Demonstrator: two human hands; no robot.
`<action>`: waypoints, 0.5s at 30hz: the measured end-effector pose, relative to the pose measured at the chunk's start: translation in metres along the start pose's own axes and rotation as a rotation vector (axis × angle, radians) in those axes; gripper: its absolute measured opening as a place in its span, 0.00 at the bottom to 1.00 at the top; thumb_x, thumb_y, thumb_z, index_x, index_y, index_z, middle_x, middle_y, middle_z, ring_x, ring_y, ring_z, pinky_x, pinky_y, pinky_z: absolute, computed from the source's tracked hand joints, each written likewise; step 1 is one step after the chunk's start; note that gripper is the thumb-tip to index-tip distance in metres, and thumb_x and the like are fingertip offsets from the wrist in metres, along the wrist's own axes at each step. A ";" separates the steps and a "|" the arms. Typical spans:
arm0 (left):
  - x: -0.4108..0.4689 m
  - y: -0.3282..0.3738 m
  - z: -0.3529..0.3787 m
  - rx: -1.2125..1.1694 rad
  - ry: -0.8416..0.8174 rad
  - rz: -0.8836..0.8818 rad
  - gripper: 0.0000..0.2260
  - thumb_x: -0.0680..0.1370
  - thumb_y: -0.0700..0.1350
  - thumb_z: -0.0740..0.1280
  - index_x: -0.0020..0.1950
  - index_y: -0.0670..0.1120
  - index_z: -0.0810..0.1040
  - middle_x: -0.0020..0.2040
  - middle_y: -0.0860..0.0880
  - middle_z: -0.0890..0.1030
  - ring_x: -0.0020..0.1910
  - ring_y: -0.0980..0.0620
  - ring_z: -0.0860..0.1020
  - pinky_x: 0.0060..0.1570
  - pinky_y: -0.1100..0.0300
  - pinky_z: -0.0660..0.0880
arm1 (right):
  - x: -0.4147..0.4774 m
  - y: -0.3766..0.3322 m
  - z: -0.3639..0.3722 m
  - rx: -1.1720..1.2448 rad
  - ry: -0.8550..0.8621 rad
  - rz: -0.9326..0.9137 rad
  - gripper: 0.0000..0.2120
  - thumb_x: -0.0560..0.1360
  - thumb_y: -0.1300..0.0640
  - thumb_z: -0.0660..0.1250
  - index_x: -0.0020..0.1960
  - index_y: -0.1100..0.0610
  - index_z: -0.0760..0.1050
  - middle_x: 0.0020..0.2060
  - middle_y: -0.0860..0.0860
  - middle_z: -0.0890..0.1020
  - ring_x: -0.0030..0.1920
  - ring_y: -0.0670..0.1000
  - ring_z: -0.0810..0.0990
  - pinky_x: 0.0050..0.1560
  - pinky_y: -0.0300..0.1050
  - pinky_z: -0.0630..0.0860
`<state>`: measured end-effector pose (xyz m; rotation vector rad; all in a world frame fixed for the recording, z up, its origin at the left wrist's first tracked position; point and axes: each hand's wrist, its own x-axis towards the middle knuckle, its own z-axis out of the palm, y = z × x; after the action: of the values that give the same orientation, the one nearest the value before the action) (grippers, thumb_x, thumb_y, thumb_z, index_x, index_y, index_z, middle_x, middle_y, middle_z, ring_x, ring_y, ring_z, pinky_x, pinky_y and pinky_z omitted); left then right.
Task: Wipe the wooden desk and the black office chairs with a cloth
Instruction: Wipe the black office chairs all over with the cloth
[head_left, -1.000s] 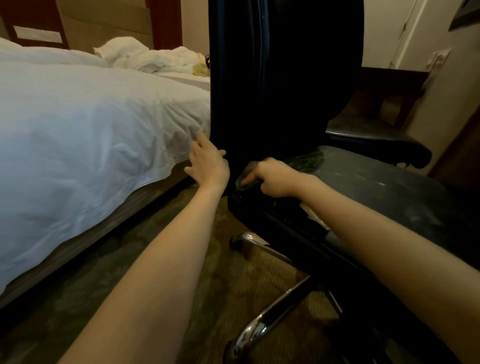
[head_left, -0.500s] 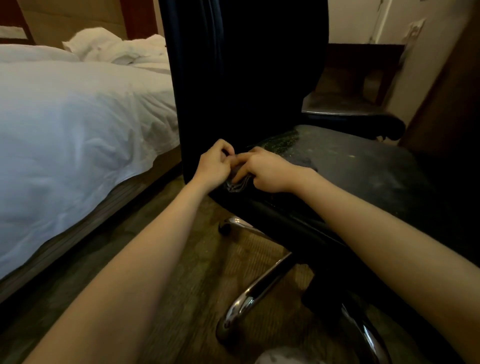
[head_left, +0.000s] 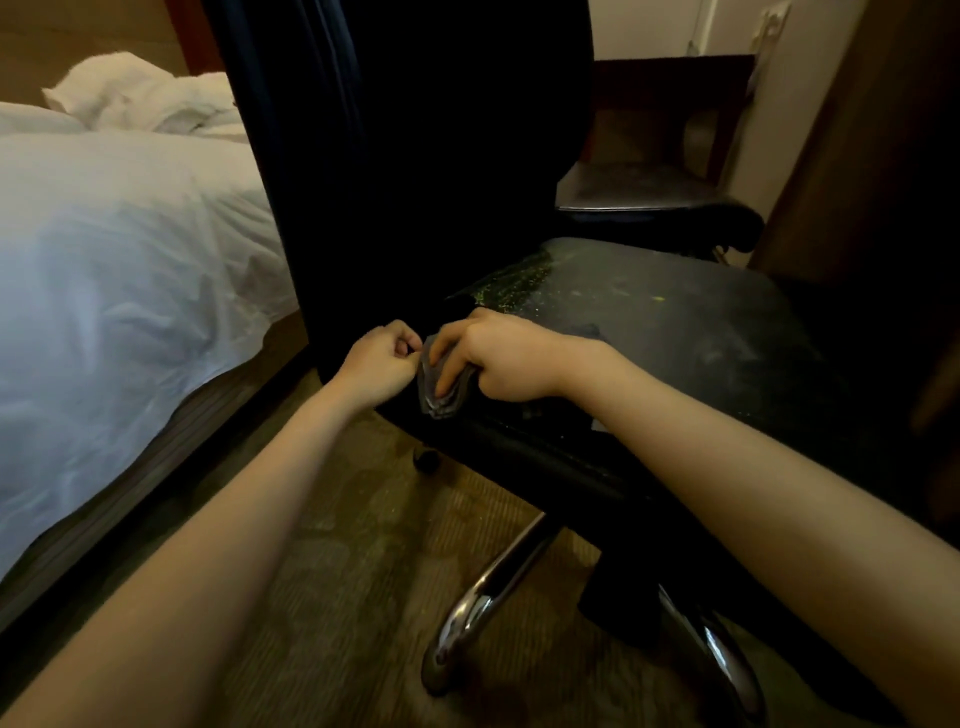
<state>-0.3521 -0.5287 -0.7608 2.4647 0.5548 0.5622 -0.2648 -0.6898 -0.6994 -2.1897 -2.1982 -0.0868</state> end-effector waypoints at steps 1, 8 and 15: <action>0.002 0.003 -0.003 -0.002 -0.019 -0.040 0.04 0.79 0.36 0.59 0.48 0.44 0.70 0.35 0.51 0.67 0.32 0.55 0.64 0.32 0.63 0.61 | 0.004 -0.001 -0.001 -0.004 0.007 0.003 0.24 0.72 0.69 0.58 0.61 0.50 0.78 0.67 0.48 0.71 0.62 0.54 0.68 0.63 0.40 0.59; 0.010 0.006 -0.006 -0.064 -0.035 -0.148 0.14 0.76 0.31 0.59 0.35 0.48 0.68 0.35 0.50 0.68 0.34 0.52 0.65 0.33 0.62 0.63 | -0.003 -0.001 0.007 -0.052 0.015 -0.032 0.22 0.73 0.68 0.59 0.61 0.50 0.78 0.68 0.48 0.68 0.63 0.56 0.64 0.62 0.55 0.67; 0.006 0.003 -0.008 -0.191 -0.030 -0.124 0.04 0.78 0.37 0.64 0.50 0.44 0.74 0.37 0.52 0.71 0.37 0.59 0.69 0.44 0.62 0.68 | -0.027 0.000 -0.001 -0.091 -0.063 -0.052 0.23 0.71 0.68 0.60 0.60 0.50 0.78 0.67 0.46 0.68 0.63 0.55 0.64 0.62 0.54 0.67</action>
<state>-0.3500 -0.5246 -0.7513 2.2384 0.6079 0.5032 -0.2651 -0.7172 -0.6997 -2.2110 -2.3298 -0.1243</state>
